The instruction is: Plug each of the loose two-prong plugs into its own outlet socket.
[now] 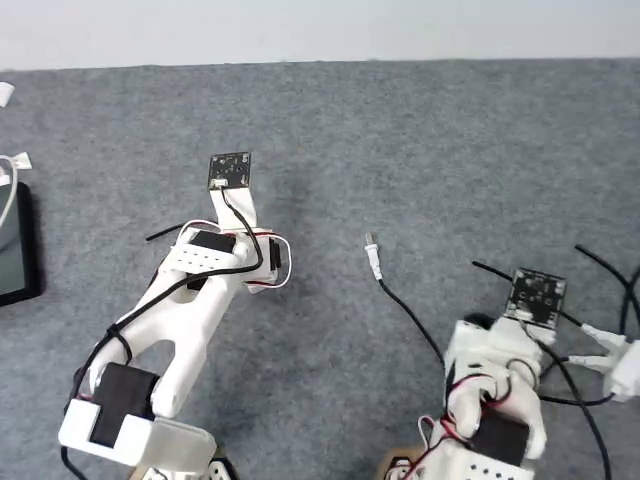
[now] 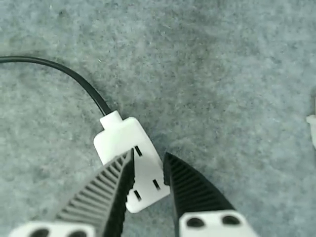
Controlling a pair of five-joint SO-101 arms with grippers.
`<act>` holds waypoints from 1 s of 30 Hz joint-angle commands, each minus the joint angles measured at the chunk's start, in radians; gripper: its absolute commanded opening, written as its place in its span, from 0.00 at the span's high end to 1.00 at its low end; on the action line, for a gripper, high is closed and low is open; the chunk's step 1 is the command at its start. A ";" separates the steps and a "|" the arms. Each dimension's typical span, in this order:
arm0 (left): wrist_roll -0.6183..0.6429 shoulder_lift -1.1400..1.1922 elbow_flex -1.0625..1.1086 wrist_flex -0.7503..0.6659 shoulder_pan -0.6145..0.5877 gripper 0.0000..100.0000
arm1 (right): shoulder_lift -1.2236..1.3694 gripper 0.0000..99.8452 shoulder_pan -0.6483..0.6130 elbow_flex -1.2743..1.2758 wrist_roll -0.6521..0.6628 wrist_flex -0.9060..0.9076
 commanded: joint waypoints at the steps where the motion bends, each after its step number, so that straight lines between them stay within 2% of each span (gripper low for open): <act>1: 0.006 0.006 0.048 -0.023 -0.018 0.99 | 0.099 0.99 -0.088 -0.118 -0.046 -0.067; 8: 0.006 0.006 0.048 -0.023 -0.018 0.99 | 0.587 0.99 -0.240 -0.334 -0.075 -0.076; 12: 0.006 0.006 0.048 -0.023 -0.018 0.99 | 0.839 0.99 -0.294 -0.374 0.029 -0.088; 20: 0.006 0.006 0.048 -0.023 -0.018 0.99 | 1.216 0.92 -0.205 -0.494 0.176 -0.084; 30: 0.003 0.006 0.048 -0.021 -0.018 0.99 | 1.313 0.92 -0.182 -0.499 0.341 0.002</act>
